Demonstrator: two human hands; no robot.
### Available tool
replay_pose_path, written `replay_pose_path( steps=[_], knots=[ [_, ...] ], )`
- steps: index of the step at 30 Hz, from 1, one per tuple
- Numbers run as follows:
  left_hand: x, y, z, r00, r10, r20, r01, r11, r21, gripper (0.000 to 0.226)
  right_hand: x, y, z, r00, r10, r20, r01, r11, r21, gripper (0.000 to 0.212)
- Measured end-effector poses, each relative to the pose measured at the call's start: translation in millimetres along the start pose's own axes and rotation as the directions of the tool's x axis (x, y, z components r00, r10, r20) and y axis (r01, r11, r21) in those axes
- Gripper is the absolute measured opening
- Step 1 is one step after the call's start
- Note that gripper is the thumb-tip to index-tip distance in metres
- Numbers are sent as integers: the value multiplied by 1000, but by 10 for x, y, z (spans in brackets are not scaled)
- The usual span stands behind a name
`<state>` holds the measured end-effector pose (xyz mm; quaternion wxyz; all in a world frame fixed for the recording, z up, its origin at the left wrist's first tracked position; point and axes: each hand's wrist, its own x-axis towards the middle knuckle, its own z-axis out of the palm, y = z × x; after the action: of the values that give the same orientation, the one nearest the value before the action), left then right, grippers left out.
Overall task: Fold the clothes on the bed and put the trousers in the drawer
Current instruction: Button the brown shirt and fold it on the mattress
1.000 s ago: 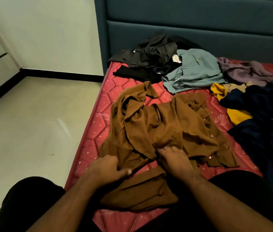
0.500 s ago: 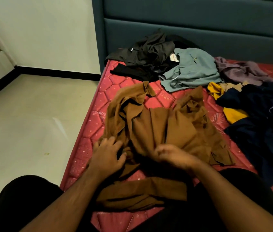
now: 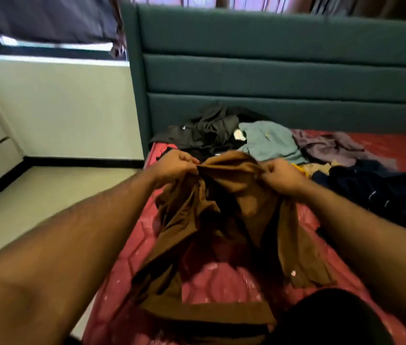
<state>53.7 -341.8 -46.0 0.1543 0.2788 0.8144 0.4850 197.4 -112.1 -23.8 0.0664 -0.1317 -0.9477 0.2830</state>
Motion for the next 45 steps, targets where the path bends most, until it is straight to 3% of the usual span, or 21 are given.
replay_pose_path(
  steps=[3, 6, 9, 11, 13, 14, 16, 17, 19, 20, 22, 23, 25, 27, 29, 32, 36, 40, 41, 43, 45],
  knots=[
    [139, 722, -321, 985, 110, -133, -118, 992, -55, 35, 333, -494, -705, 951, -64, -302, 77, 997, 30, 32],
    [137, 1185, -657, 948, 153, -279, -202, 966, -160, 29, 463, -896, -1247, 934, -86, -346, 102, 994, 26, 30],
    [-43, 1374, -870, 999, 49, 12, -45, 975, -218, 24, 358, -1148, -1622, 971, -157, -181, 147, 987, -70, 32],
    [-199, 1415, -896, 982, -42, 182, 19, 992, 125, 21, 222, -1264, -1716, 985, -175, -1, 170, 956, -238, 28],
    [-245, 1384, -863, 996, -49, 68, 6, 850, 527, 15, 174, -1298, -1689, 969, -37, 246, 129, 920, -371, 11],
    [-223, 1348, -855, 997, 27, -77, 30, 753, 658, 21, 224, -1277, -1635, 967, -1, 255, 119, 886, -448, 11],
    [-198, 1184, -739, 923, 222, -315, 114, 623, 774, 67, 332, -1173, -1396, 970, -229, -84, 109, 715, -691, 22],
    [-256, 1089, -624, 901, 255, -352, 163, 553, 817, 86, 331, -1114, -1235, 855, -417, -309, 41, 647, -761, 28],
    [-429, 768, -240, 872, 354, -340, 146, 475, 868, 82, 155, -982, -742, 616, -648, -448, 114, 636, -764, 35],
    [-510, 511, 23, 837, 459, -297, 56, 469, 882, 63, 42, -843, -380, 599, -691, -405, 256, 644, -721, 31],
    [-712, 54, 579, 879, 463, -115, -155, 505, 849, 37, -245, -464, 337, 794, -586, -160, 477, 765, -433, 27],
    [-817, -175, 866, 946, 324, 36, -227, 574, 787, 43, -410, -193, 708, 890, -455, 30, 446, 855, -264, 33],
    [-993, -594, 1362, 966, -21, 257, -161, 729, 665, 56, -668, 384, 1267, 909, -213, 359, 293, 938, -185, 36],
    [-1061, -884, 1678, 949, -156, 273, -65, 753, 655, 56, -754, 878, 1586, 905, -84, 417, 218, 933, -285, 45],
    [-1004, -1012, 1800, 953, -179, 246, -47, 712, 700, 45, -658, 1078, 1672, 931, -15, 366, 179, 891, -418, 53],
    [-752, -1061, 1726, 992, -15, 123, -72, 737, 672, 22, -374, 1256, 1612, 954, 7, 301, 164, 826, -539, 53],
    [-423, -915, 1219, 940, 322, -115, -222, 831, 511, 11, 16, 1576, 1286, 993, 43, 113, -10, 961, -275, 38],
    [133, -617, 508, 894, 447, 14, -354, 689, 632, 11, 547, 1357, 747, 998, -18, 64, 33, 970, -243, 11],
    [390, -440, 258, 887, 461, -34, -326, 676, 661, 14, 734, 1149, 496, 997, -81, 13, 81, 957, -279, 8],
    [913, 237, -338, 809, 458, -368, -154, 770, 619, 20, 1099, 591, -140, 929, -275, -248, 167, 909, -383, 10],
    [1266, 1140, -929, 640, 379, -668, -100, 904, 416, 24, 1336, -87, -818, 742, -394, -542, 168, 893, -418, 14]
  ],
)
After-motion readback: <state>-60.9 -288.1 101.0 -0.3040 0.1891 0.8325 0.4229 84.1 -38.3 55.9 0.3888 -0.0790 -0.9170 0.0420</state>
